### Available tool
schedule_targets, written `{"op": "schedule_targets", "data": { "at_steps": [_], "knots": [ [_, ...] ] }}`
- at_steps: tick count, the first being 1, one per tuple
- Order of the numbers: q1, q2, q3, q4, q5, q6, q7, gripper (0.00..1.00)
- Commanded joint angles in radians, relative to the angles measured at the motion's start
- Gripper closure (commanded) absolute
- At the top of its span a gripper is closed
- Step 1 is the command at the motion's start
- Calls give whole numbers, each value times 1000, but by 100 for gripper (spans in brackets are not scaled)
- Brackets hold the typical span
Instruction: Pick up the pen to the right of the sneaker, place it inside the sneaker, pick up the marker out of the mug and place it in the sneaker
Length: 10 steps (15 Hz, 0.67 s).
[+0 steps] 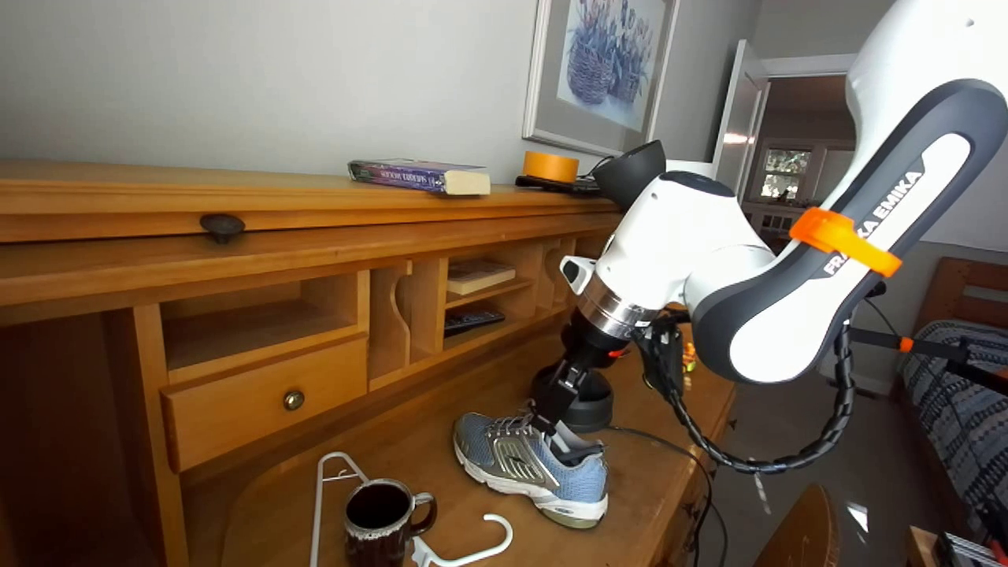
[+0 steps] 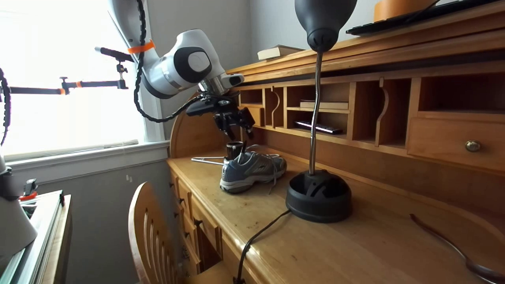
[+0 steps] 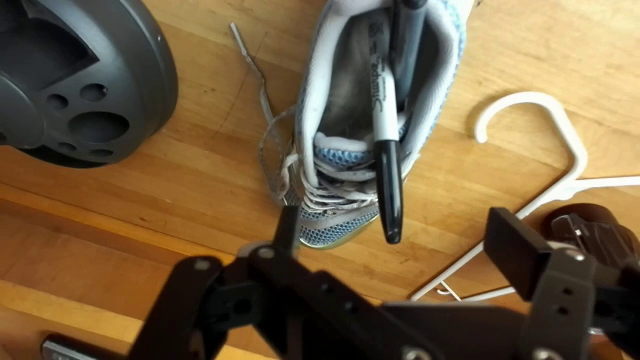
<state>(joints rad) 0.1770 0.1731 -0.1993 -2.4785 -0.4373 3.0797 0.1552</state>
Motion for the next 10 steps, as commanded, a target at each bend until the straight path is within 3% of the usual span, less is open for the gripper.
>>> {"op": "schedule_targets", "data": {
  "at_steps": [1,4,7,10],
  "knots": [
    [-35,-82,54,-76,90,-24,-18,0],
    [-46,-116,75,-100,164,-50,-26,0],
    [-90,-148,159,-128,309,-60,-96,0],
    [-86,-185,178,-135,432,-103,-177,0]
  ]
}}
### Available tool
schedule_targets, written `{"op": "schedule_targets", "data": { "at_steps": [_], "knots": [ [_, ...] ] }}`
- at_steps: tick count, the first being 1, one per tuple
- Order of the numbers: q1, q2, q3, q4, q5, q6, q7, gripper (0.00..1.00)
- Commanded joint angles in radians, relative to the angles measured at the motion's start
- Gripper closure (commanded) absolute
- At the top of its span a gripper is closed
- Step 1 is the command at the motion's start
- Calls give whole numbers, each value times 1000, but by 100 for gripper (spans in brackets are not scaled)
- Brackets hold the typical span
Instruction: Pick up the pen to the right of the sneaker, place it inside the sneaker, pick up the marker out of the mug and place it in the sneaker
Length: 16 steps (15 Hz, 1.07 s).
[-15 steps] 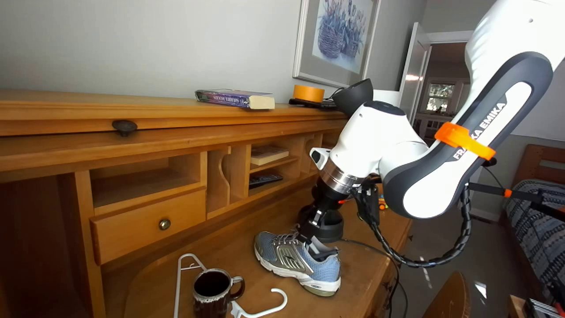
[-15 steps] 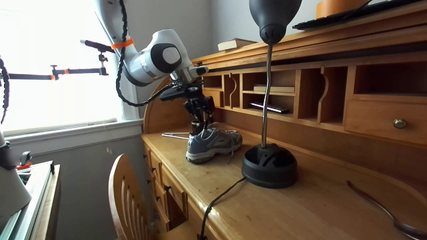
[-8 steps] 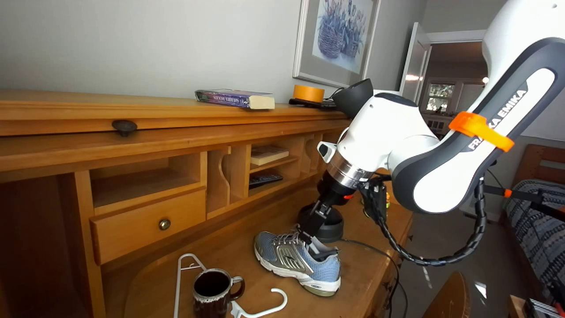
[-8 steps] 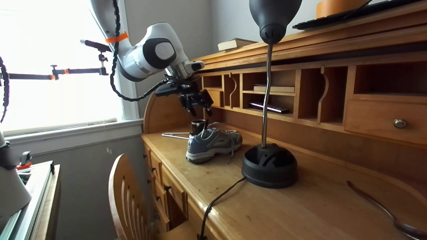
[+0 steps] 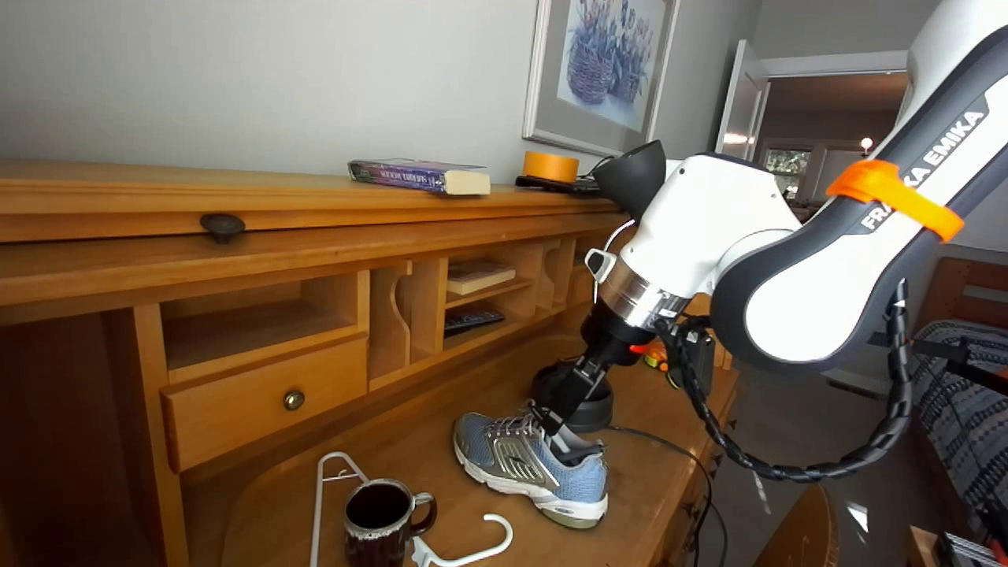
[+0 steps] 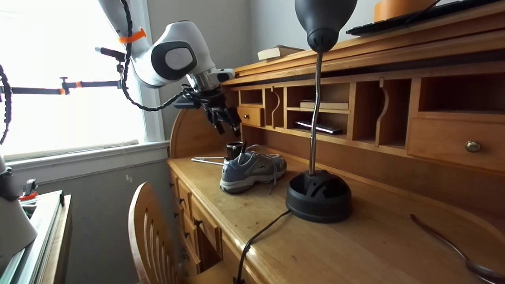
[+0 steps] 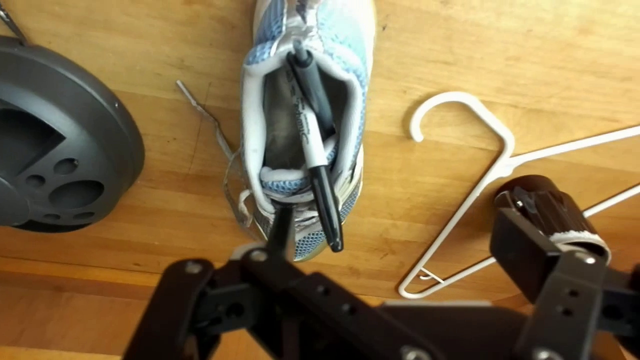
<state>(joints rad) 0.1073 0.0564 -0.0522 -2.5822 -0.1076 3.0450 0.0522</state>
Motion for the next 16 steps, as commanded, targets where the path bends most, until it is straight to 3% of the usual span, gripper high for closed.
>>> {"op": "schedule_targets", "data": {
  "at_steps": [1,10,16],
  "knots": [
    [-14,-80,27,-29,121,-93,-89,0],
    [-84,-177,23,-16,106,-331,-74,0],
    [-96,-172,28,-3,98,-321,-64,0]
  ]
}}
